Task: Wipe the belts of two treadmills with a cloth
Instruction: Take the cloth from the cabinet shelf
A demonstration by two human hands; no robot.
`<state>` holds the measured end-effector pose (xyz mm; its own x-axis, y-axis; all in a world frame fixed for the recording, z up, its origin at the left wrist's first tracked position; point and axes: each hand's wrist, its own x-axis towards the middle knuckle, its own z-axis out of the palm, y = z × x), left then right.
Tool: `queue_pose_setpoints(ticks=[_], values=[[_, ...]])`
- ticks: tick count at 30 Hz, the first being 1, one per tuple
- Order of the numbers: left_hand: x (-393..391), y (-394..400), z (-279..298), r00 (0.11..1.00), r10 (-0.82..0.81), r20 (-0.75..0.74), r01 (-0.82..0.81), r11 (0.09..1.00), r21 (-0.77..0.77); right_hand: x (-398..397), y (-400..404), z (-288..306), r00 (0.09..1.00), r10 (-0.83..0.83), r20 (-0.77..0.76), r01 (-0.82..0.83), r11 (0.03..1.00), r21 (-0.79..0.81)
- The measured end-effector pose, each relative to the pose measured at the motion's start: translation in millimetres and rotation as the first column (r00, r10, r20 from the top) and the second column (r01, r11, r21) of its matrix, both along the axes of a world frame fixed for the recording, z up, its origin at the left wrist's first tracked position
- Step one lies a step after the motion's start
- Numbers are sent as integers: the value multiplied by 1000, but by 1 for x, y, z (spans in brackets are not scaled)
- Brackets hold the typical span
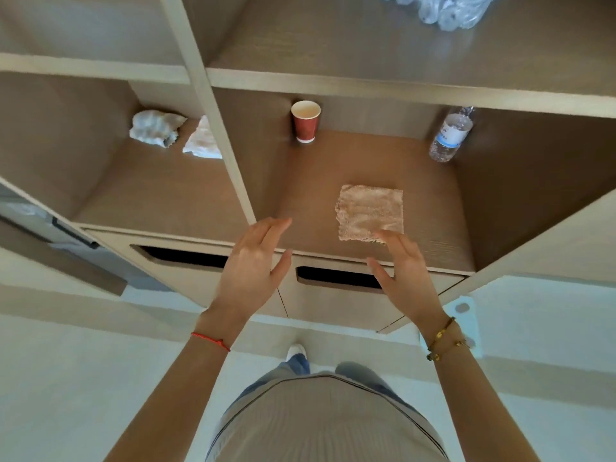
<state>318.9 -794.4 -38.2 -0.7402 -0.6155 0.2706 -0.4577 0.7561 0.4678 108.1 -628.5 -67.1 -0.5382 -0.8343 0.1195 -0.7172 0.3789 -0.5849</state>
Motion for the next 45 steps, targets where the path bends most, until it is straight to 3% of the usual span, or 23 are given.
queue_pose_setpoints(ticks=[8, 16, 28, 42, 45], values=[[-35, -33, -26, 990, -138, 6, 138, 990, 43, -2, -21, -7, 990, -144, -6, 144, 988, 55], [-71, -45, -63, 981, -124, 147, 115, 991, 66, -43, -44, -16, 956, -292, -1, 290, 949, 125], [-108, -59, -97, 951, -56, 305, 24, 994, 106, -93, -90, -56, 941, -334, -62, 336, 888, 313], [-107, -56, -101, 939, -25, 343, -40, 983, 181, -98, -93, -70, 949, -292, 114, 274, 950, 152], [-105, -53, -99, 944, -30, 329, -34, 982, 188, -93, -88, -61, 931, -294, 216, 286, 956, 69]])
